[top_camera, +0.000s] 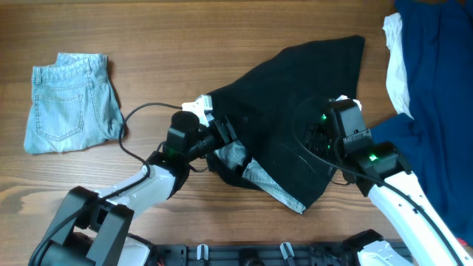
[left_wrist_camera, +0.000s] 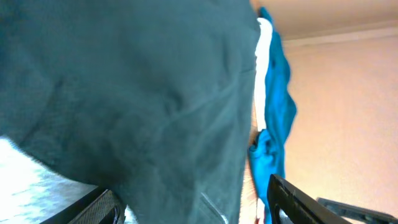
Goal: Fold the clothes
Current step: 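Grasp the left edge of the black shorts with the left gripper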
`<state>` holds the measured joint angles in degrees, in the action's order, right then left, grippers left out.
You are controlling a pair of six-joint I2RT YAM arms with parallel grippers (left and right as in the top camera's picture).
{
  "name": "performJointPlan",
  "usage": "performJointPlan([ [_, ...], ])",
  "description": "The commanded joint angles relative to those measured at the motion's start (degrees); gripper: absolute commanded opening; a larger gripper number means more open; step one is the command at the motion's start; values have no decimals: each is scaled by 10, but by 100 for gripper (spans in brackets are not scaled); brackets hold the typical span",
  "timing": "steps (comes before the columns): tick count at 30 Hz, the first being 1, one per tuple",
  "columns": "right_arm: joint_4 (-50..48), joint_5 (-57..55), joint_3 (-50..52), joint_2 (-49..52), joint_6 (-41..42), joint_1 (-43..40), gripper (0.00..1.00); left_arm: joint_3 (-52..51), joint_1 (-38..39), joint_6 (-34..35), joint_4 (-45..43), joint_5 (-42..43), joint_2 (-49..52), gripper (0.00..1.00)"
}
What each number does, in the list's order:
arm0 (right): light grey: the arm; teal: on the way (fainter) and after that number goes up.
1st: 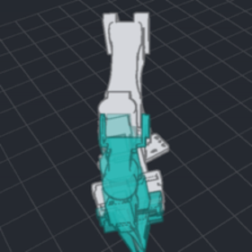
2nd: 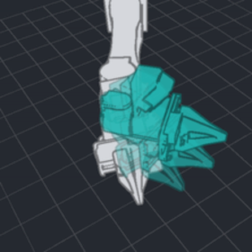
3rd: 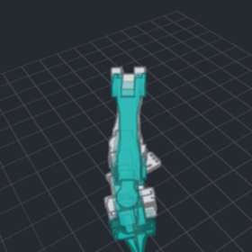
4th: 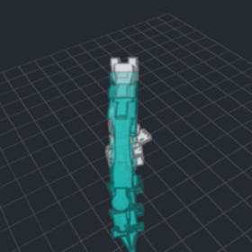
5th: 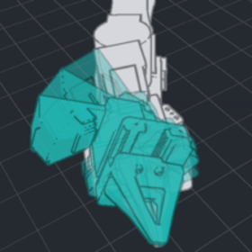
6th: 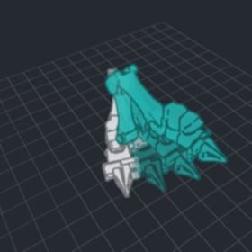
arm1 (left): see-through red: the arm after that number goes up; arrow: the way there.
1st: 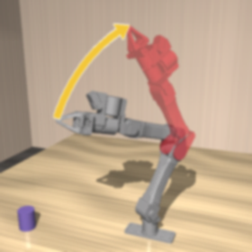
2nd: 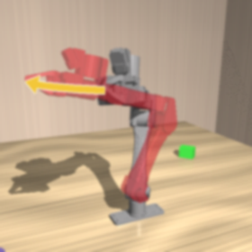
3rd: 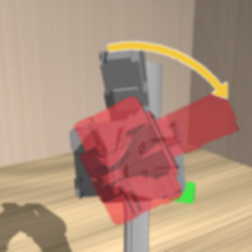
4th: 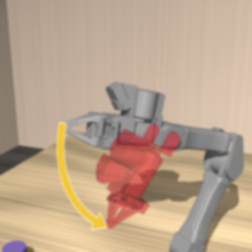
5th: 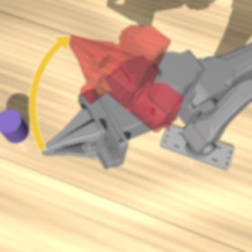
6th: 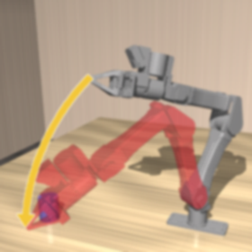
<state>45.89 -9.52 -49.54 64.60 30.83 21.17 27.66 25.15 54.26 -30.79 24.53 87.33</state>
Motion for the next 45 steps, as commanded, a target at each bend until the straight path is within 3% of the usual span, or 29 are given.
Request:
performJointPlan([
  [1,0,-10,-4,-7,6,-3,83,4,-5,2,44,-12,-2,74],
  [8,-1,-10,-4,-7,6,-3,83,4,5,2,74,-19,-2,77],
  [16,1,-7,-4,-7,7,-3,82,4,53,3,77,-106,2,74],
  [29,3,1,-4,-7,6,-3,82,4,69,22,-30,-113,38,66],
  [34,3,1,-4,-7,7,-3,79,4,71,22,-29,-114,52,53],
  [36,3,1,-4,-7,6,-3,79,4,74,22,-29,-114,61,44],
  [37,3,1,-4,-7,6,-3,79,4,74,22,-29,-113,64,26],
  [39,3,1,-4,-7,6,-3,79,4,75,21,-29,-113,66,4],
  [45,7,1,-4,-7,6,-3,79,5,61,15,-53,-30,31,4],
])
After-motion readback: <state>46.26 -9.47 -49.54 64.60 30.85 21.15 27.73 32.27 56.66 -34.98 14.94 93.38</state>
